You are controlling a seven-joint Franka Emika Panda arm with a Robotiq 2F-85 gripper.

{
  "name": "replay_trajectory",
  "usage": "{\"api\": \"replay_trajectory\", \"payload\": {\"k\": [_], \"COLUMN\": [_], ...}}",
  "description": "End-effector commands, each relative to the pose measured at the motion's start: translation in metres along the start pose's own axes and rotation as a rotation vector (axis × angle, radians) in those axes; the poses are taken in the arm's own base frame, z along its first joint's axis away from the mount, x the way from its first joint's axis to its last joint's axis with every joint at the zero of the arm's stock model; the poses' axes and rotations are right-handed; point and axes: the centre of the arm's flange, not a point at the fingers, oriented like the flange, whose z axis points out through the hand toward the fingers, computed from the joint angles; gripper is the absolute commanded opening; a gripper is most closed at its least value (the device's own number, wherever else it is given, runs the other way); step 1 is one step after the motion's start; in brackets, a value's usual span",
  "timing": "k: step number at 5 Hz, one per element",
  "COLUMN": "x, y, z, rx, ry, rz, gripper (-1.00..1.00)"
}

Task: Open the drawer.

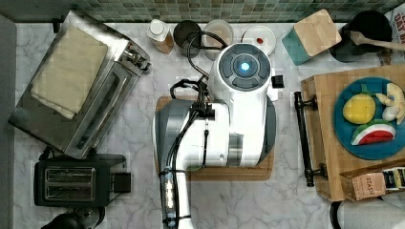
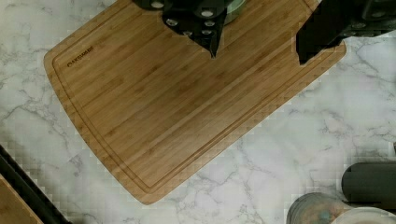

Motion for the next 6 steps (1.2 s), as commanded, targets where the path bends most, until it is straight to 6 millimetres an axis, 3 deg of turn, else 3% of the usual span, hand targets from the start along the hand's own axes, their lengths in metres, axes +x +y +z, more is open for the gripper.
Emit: {"api": "replay_trajectory", "payload": {"k": [1, 2, 3, 5, 6], "x": [-0.001, -0.001, -0.003, -0.003, -0.006], "y": [0.001, 0.001, 0.010, 0.068, 0.111], "z": [0.005, 0.005, 0.019, 0.040, 0.051], "rx": [-0.003, -0.003, 0.000, -0.059, -0.104], "ry": [-0.009, -0.009, -0.010, 0.029, 0.078], "rz": [0.000, 0.000, -0.099, -0.477, -0.629], "gripper": [1.00, 1.00, 1.00, 1.00, 1.00]}}
